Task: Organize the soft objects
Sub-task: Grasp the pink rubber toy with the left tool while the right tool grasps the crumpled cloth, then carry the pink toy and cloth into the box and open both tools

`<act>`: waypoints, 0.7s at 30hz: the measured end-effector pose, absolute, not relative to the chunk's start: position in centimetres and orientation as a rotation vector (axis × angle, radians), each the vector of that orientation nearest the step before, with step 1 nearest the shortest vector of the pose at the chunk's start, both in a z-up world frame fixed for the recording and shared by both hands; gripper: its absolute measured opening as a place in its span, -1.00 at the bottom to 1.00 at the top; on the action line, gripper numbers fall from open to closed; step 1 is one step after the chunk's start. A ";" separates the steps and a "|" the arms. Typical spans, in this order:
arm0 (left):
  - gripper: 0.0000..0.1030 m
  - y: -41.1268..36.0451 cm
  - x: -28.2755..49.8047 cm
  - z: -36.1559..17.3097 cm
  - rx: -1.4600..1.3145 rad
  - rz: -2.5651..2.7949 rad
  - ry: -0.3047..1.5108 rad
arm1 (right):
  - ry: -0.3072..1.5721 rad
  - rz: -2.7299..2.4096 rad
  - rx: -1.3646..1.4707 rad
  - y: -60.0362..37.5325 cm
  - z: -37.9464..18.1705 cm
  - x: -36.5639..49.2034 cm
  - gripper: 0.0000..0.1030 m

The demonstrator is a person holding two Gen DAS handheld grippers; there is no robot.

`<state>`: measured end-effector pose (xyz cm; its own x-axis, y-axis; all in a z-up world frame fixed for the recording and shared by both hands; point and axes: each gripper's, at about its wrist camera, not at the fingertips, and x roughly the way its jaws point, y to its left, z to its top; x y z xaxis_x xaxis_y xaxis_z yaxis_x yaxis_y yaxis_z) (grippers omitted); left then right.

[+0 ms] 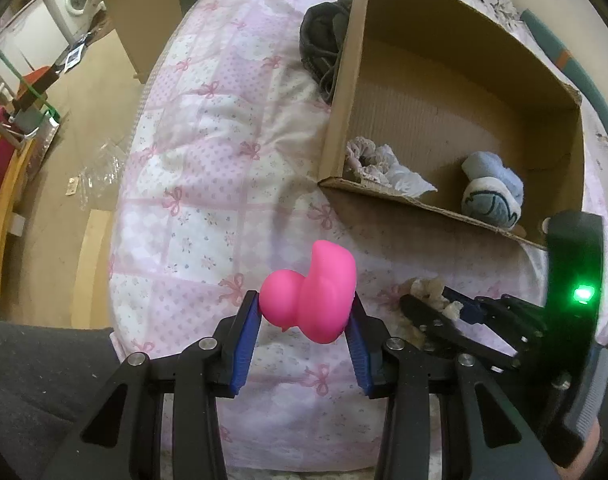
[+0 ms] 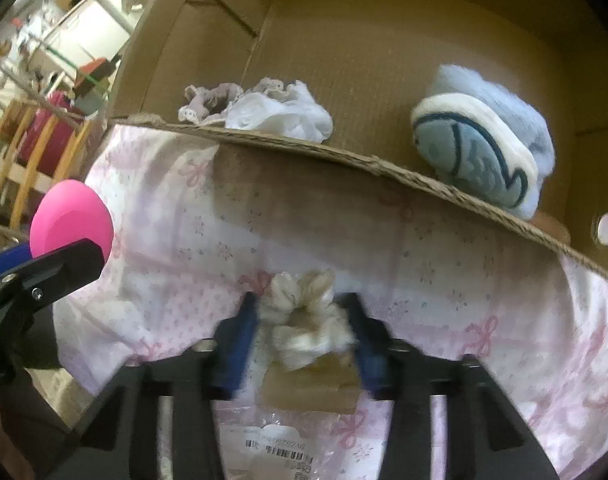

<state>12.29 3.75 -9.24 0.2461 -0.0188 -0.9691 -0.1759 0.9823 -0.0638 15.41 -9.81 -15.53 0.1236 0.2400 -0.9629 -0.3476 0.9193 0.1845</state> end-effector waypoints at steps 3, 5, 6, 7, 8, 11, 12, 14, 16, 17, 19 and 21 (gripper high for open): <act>-0.27 3.9 12.3 -9.2 -0.172 0.116 1.319 | 1.364 0.450 -0.101 -9.5 -14.7 15.2 -0.52; -0.27 3.9 12.3 -9.1 -0.168 0.118 1.313 | 1.354 0.461 -0.091 -9.9 -13.9 15.2 -0.58; -0.27 3.8 12.4 -9.0 -0.165 0.117 1.309 | 1.344 0.463 -0.077 -10.5 -13.4 15.1 -0.58; -0.27 3.8 12.4 -9.0 -0.164 0.117 1.305 | 1.330 0.468 -0.053 -11.0 -12.7 15.0 -0.58; -0.27 3.6 12.4 -8.9 -0.158 0.115 1.301 | 1.317 0.472 -0.026 -11.6 -12.0 15.0 -0.58; -0.27 3.1 12.4 -8.9 -0.140 0.098 1.295 | 1.276 0.472 0.025 -13.7 -9.6 14.6 -0.58; -0.27 2.8 12.3 -8.9 -0.135 0.088 1.293 | 1.262 0.476 0.035 -14.3 -8.7 14.5 -0.59; -0.27 2.5 12.3 -8.8 -0.121 0.076 1.285 | 1.216 0.490 0.057 -15.6 -6.7 14.2 -0.59; -0.27 2.2 12.3 -8.8 -0.106 0.067 1.276 | 1.180 0.498 0.087 -16.8 -5.1 13.6 -0.59; -0.27 2.1 12.2 -8.7 -0.103 0.064 1.273 | 1.165 0.501 0.104 -17.0 -4.5 13.3 -0.59; -0.27 1.9 12.2 -8.7 -0.096 0.059 1.266 | 1.140 0.501 0.149 -18.7 -3.3 12.9 -0.59; -0.27 1.7 12.2 -8.5 -0.090 0.058 1.253 | 1.116 0.496 0.181 -20.0 -2.7 12.6 -0.59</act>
<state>12.17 1.74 -8.53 0.3116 -0.0057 -0.9502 -0.0935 0.9950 -0.0366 12.59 -20.00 -2.74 0.3447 0.4679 -0.8138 -0.2907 0.8775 0.3815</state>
